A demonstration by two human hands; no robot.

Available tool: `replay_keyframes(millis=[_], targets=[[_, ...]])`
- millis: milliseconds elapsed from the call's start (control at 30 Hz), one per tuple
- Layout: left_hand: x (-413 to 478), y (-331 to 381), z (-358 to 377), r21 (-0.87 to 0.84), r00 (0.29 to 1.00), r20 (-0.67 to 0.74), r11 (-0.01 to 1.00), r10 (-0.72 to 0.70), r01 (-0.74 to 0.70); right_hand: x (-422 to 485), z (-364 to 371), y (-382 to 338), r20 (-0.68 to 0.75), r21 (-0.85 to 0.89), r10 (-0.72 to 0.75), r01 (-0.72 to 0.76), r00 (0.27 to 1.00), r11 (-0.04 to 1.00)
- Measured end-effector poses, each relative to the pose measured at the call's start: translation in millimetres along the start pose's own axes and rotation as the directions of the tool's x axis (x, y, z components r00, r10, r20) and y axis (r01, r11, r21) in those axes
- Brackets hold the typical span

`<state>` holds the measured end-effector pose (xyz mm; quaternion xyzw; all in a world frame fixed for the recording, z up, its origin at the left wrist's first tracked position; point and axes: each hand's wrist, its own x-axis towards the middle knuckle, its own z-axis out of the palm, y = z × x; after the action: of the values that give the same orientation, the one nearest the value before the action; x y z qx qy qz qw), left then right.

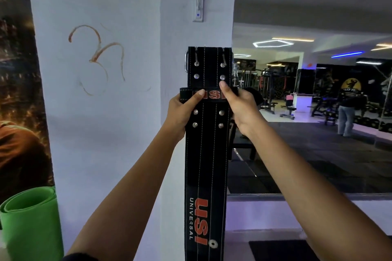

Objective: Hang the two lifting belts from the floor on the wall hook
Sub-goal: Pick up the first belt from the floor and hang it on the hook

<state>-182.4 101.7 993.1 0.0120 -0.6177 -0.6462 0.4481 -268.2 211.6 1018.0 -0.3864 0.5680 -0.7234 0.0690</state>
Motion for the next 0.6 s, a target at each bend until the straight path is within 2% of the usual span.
replay_keyframes(millis=[233,333,467,600], targets=[[11.2,23.3,-0.1,0.101,0.993,0.116,0.995,-0.023,0.012,10.8,1.9,-5.4,-0.14,0.118,-0.023,0.04,0.99,0.992],[25.0,42.4,3.8,0.126,0.996,0.002,0.988,-0.085,0.084,3.8,6.1,1.0,-0.138,0.139,-0.043,0.063,0.989,0.988],[38.4,54.7,5.5,-0.028,0.977,-0.022,0.977,-0.212,0.212,2.1,4.7,9.3,-0.137,0.17,-0.062,0.085,0.989,0.982],[46.0,56.0,10.3,-0.118,0.967,-0.094,0.967,-0.237,0.226,2.2,3.2,9.3,-0.139,0.14,-0.089,0.108,0.986,0.984]])
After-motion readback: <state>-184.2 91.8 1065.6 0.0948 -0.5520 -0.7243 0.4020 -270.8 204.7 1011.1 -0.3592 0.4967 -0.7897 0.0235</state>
